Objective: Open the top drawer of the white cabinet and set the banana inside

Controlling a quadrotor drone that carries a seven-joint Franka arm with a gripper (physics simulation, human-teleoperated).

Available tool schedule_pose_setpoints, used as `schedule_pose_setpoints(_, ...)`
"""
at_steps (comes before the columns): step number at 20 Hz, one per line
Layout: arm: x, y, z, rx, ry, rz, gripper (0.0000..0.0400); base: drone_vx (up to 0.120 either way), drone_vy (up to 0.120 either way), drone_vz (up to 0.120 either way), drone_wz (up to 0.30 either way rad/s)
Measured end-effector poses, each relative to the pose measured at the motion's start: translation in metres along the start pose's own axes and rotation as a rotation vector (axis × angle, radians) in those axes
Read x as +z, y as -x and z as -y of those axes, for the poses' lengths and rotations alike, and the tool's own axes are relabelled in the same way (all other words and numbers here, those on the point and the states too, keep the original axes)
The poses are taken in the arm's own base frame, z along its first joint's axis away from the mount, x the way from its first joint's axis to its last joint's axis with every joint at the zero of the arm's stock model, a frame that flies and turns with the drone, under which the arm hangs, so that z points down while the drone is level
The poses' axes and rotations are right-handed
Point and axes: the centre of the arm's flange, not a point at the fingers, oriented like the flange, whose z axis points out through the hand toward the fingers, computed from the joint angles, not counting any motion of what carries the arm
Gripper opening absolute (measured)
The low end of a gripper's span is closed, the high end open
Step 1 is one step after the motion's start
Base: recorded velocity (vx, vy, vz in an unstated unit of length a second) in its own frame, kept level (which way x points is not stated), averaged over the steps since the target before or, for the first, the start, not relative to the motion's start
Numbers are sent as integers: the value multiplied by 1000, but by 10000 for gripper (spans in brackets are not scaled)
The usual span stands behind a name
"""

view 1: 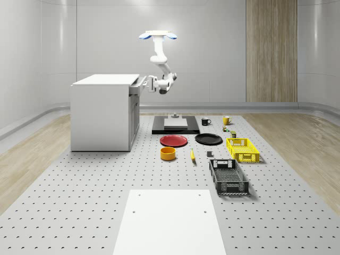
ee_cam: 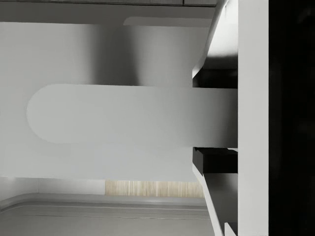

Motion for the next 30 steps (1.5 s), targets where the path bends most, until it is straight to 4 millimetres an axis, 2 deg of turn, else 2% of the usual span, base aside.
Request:
schedule_pose_setpoints(3,-17,2,1,16,0,1,139,0,0,0,0)
schedule_pose_setpoints(4,-26,11,4,6,13,-15,202,0,0,0,0)
schedule_pose_setpoints(7,-43,9,3,18,10,-13,186,0,0,0,0)
schedule_pose_setpoints(8,-50,12,5,40,13,-14,220,0,0,0,0)
schedule_pose_setpoints(10,-59,2,0,-1,7,-12,185,0,0,0,0)
schedule_pose_setpoints(13,-76,3,1,7,1,-4,147,0,0,0,0)
schedule_pose_setpoints(14,-84,9,3,29,6,-8,199,0,0,0,0)
schedule_pose_setpoints(15,-90,7,1,-21,10,-11,210,0,0,0,0)
schedule_pose_setpoints(16,-94,-3,-4,-29,7,-8,187,0,0,0,0)
schedule_pose_setpoints(17,-99,-8,-7,-46,8,-8,214,0,0,0,0)
schedule_pose_setpoints(18,-105,-7,-6,-34,8,-8,201,0,0,0,0)
schedule_pose_setpoints(20,-115,-4,-4,-18,4,-3,279,0,60,0,0)
schedule_pose_setpoints(23,-127,0,-1,-2,-1,1,343,0,120,0,0)
schedule_pose_setpoints(26,-135,2,1,7,-4,4,373,0,120,0,0)
schedule_pose_setpoints(30,-140,4,2,14,-6,5,390,0,120,0,0)
